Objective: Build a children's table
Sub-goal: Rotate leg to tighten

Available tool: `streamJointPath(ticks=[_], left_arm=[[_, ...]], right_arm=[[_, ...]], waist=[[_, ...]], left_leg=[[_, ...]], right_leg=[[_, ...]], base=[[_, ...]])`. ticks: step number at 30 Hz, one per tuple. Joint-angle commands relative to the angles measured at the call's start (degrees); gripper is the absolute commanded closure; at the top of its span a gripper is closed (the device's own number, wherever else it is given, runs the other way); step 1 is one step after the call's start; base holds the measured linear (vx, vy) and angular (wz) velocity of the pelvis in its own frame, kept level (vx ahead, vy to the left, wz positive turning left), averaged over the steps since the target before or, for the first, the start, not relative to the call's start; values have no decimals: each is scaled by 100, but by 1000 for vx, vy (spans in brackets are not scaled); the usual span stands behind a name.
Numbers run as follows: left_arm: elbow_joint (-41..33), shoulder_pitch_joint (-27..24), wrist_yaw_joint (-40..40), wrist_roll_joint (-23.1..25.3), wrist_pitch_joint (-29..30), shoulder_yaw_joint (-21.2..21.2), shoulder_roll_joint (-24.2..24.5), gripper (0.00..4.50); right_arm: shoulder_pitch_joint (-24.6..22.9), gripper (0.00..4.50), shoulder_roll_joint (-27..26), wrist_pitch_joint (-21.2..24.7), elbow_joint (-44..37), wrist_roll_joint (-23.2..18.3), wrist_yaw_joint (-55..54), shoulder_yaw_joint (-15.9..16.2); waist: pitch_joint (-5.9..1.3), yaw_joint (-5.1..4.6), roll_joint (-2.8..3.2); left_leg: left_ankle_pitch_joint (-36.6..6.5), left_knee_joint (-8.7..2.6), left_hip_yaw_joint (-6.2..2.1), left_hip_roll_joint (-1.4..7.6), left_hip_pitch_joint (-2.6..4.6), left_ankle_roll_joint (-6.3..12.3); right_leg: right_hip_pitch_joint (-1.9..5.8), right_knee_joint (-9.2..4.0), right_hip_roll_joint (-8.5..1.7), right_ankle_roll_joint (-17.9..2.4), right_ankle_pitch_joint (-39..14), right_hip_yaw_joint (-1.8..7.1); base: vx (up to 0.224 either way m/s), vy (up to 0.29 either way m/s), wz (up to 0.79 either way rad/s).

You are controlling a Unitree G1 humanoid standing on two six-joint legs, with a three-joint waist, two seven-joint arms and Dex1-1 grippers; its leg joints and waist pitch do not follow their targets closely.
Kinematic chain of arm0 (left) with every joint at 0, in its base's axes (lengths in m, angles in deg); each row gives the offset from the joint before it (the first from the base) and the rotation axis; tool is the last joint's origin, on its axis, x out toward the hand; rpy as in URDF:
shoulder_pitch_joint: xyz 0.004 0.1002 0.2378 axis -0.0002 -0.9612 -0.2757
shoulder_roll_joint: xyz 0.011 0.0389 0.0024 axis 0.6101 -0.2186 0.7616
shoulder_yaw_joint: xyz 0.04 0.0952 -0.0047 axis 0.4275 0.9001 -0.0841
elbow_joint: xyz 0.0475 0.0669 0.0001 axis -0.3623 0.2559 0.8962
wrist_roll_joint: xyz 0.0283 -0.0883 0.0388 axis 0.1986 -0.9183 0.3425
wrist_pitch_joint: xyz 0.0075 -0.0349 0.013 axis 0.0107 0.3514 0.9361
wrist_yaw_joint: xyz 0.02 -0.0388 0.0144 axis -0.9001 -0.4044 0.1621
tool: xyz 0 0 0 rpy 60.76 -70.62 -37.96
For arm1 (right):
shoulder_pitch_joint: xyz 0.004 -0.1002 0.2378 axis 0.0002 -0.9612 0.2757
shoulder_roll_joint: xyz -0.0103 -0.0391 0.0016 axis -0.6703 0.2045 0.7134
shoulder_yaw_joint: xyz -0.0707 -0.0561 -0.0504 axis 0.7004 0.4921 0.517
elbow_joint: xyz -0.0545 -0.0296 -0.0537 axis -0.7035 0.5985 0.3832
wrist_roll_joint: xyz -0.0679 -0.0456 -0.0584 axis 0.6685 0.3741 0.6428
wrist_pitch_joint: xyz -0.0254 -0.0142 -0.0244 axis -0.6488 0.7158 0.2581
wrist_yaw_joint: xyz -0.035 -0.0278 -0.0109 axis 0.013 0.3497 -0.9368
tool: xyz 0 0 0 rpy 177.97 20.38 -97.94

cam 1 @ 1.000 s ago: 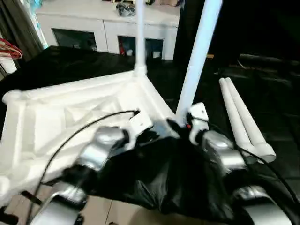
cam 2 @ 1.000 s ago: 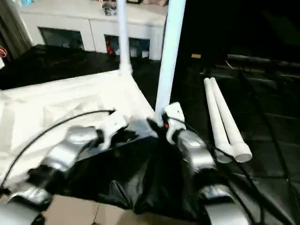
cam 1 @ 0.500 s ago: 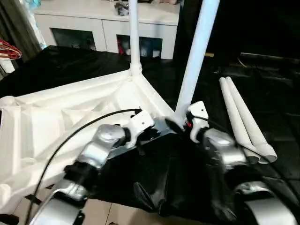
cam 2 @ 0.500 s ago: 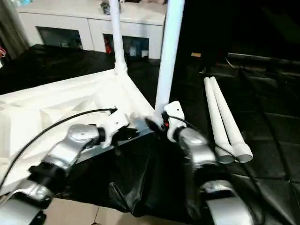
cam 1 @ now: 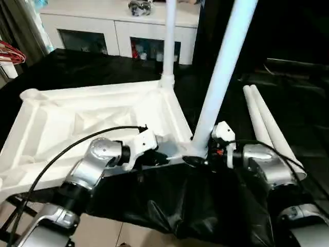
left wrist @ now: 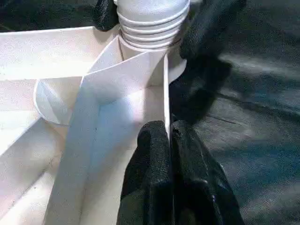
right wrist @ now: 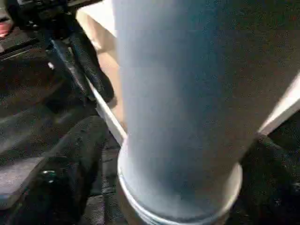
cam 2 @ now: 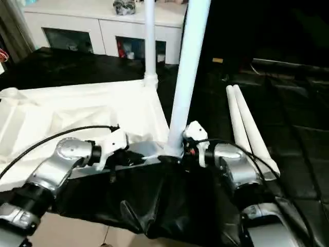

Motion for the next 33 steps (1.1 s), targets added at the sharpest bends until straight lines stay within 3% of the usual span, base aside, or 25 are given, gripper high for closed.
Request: streamJointPath(ticks=[1, 7, 15, 20, 24, 27, 30, 31, 33], left_arm=[[-154, -42, -155, -45, -9, 63, 51, 450], [-259, -106, -304, -96, 42, 66, 162, 450], [-150, -52, 26, -20, 64, -1, 68, 450], [264, 251, 1111, 203, 330, -146, -432, 450], [622, 596, 2073, 418, 619, -195, -953, 450], [732, 728, 2432, 449, 745, -222, -1202, 450], [756, 769, 2572, 437, 761, -188, -1406, 450], [735, 751, 2534, 434, 753, -168, -1409, 450], [697, 694, 2381, 430, 672, -133, -1378, 450]], right_arm=[[-43, 76, 77, 107, -133, -102, 157, 23], [-91, 119, 155, 219, -279, -141, 381, 56], [-171, 177, 24, 301, -367, -111, 109, 19], [-214, 181, -617, 139, -38, 260, -1634, -106], [-67, 181, -1317, 279, 433, 418, -3430, -340], [60, 181, -1621, 338, 617, 403, -4111, -463], [149, 181, -1879, 183, 623, 472, -4309, -386], [145, 125, -1897, 150, 566, 458, -4171, -356], [141, 111, -1894, 132, 496, 409, -3959, -372]], waist=[[-371, 19, -33], [-390, 30, -32], [-380, 22, -38], [-348, -36, -76], [-321, -88, -37], [-317, -108, -50], [-330, -123, -12], [-330, -125, -19], [-339, -115, -32]], left_leg=[[-1236, -383, -141, 339, 90, 317], [-1039, -368, -133, 339, 82, 390], [-1121, -371, -134, 331, 88, 323], [-1360, -391, -150, 305, 118, 179], [-1677, -410, -185, 291, 162, -3], [-1820, -406, -200, 275, 171, 1], [-1903, -421, -209, 284, 177, -11], [-1895, -427, -206, 284, 153, 13], [-1825, -426, -197, 286, 141, 57]], right_leg=[[255, -420, -509, -1175, -1709, 291], [268, -370, -496, -1283, -1323, 282], [258, -406, -508, -1183, -1605, 290], [225, -479, -515, -1026, -2150, 290], [179, -572, -533, -793, -2844, 278], [166, -622, -538, -672, -3081, 260], [154, -623, -529, -676, -2934, 265], [166, -610, -532, -697, -2819, 272], [172, -586, -531, -739, -2639, 286]], base=[[0, 0, 0], [0, 0, 0], [0, 0, 0], [0, 0, 0], [0, 0, 0], [0, 0, 0], [0, 0, 0], [0, 0, 0], [0, 0, 0]])
